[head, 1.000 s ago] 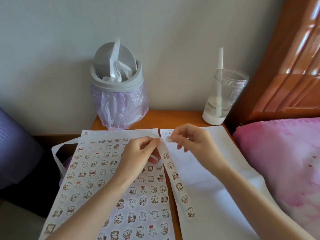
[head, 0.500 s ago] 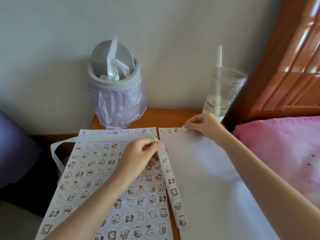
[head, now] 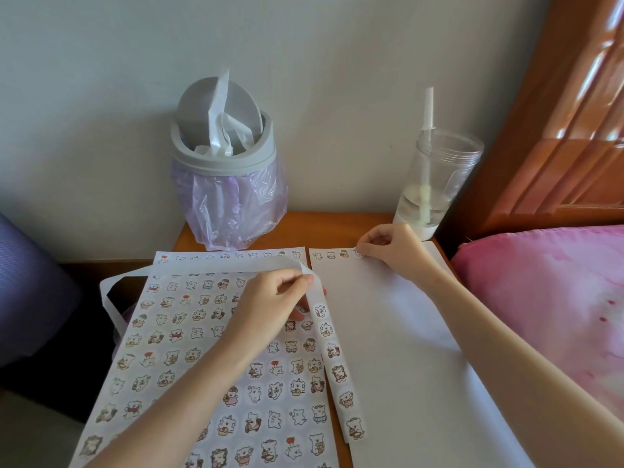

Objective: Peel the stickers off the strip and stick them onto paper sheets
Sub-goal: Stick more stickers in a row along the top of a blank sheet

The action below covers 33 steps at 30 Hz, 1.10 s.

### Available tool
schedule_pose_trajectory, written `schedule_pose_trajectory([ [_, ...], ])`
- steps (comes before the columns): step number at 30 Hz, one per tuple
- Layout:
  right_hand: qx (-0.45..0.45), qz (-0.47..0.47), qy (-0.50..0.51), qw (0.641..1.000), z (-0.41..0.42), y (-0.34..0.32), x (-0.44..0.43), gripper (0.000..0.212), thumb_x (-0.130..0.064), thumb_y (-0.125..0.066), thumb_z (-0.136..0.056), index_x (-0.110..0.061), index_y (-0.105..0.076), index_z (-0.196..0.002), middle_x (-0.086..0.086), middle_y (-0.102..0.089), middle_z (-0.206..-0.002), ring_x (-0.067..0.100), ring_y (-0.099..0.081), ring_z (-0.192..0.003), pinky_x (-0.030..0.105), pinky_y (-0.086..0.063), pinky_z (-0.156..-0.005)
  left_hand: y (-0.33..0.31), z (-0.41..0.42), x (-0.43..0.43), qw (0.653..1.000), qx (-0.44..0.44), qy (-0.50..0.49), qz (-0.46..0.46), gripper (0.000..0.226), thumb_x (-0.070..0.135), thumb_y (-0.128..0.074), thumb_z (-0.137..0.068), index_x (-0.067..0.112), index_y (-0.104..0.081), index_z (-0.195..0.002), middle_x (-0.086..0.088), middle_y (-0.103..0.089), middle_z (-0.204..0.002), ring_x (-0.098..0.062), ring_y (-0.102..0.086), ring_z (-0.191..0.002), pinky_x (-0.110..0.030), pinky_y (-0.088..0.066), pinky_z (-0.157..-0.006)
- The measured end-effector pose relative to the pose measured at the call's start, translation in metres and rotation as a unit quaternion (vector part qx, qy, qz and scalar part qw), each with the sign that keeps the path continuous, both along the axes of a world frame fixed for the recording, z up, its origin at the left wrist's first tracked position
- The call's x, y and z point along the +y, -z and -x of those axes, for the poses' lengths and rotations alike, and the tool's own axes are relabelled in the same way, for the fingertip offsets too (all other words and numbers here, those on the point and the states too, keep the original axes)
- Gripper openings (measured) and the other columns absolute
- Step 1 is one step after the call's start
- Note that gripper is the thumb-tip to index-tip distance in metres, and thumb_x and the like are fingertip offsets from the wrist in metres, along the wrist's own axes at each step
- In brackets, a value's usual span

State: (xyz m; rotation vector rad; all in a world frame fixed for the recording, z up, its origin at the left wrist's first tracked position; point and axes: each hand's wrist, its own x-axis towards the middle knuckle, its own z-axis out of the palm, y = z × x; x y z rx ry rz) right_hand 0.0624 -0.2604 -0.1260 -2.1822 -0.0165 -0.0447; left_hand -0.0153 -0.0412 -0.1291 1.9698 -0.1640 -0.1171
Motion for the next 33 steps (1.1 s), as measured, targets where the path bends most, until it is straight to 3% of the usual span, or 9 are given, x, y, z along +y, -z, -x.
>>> schedule_pose_trajectory([
  [7,-0.019,0.012,-0.004,1.0,-0.002,0.004,-0.001,0.015,-0.011,-0.073,-0.078,-0.021,-0.067,-0.069,-0.009,-0.062,-0.062,-0.003,-0.051,-0.052,0.008,-0.036,-0.05,0.001,0.0,0.0,1.0,0.001,-0.002,0.002,0.025,0.03,-0.05,-0.093,0.023,-0.073,-0.087,0.003,-0.074,-0.079,-0.014,-0.069,-0.065,-0.036,-0.058,-0.069],
  [12,-0.024,0.027,-0.005,0.999,-0.004,0.006,0.0,0.017,-0.013,-0.073,-0.078,-0.023,-0.066,-0.068,-0.009,-0.063,-0.064,0.003,-0.051,-0.058,0.013,-0.037,-0.053,0.001,-0.001,0.0,1.0,-0.001,-0.002,-0.005,0.025,0.031,-0.05,-0.093,0.023,-0.073,-0.087,0.003,-0.074,-0.08,-0.012,-0.069,-0.063,-0.034,-0.057,-0.068],
  [17,-0.038,0.054,0.002,0.998,-0.004,0.009,-0.001,0.023,-0.017,-0.073,-0.078,-0.031,-0.062,-0.064,-0.011,-0.061,-0.067,0.005,-0.051,-0.064,0.026,-0.041,-0.062,0.001,-0.001,0.0,1.0,0.001,0.0,-0.01,0.026,0.03,-0.049,-0.093,0.021,-0.073,-0.087,0.002,-0.075,-0.083,-0.011,-0.069,-0.064,-0.026,-0.055,-0.066],
  [26,-0.07,0.11,0.007,0.992,0.002,0.014,0.001,0.012,-0.034,-0.073,-0.078,-0.026,-0.065,-0.078,-0.012,-0.057,-0.069,0.004,-0.05,-0.064,0.028,-0.041,-0.061,0.005,-0.003,0.001,1.0,-0.003,-0.001,-0.013,0.026,0.033,-0.049,-0.092,0.022,-0.073,-0.087,0.001,-0.074,-0.081,-0.011,-0.069,-0.064,-0.036,-0.059,-0.07],
  [30,-0.059,0.11,0.016,0.992,-0.002,0.013,0.0,0.024,-0.037,-0.076,-0.073,-0.025,-0.061,-0.087,-0.01,-0.056,-0.07,0.005,-0.05,-0.066,0.032,-0.043,-0.066,0.003,-0.002,0.0,1.0,-0.004,-0.002,-0.021,0.026,0.032,-0.049,-0.093,0.022,-0.073,-0.088,0.001,-0.074,-0.082,-0.008,-0.068,-0.061,-0.023,-0.055,-0.064],
  [33,-0.051,0.129,0.019,0.99,-0.005,0.012,0.0,0.017,-0.034,-0.074,-0.076,-0.028,-0.06,-0.083,-0.01,-0.055,-0.07,0.009,-0.051,-0.069,0.033,-0.044,-0.068,0.002,-0.001,0.0,1.0,-0.006,-0.002,-0.02,0.025,0.032,-0.049,-0.093,0.022,-0.073,-0.089,0.001,-0.074,-0.082,-0.007,-0.067,-0.059,-0.016,-0.052,-0.059],
])
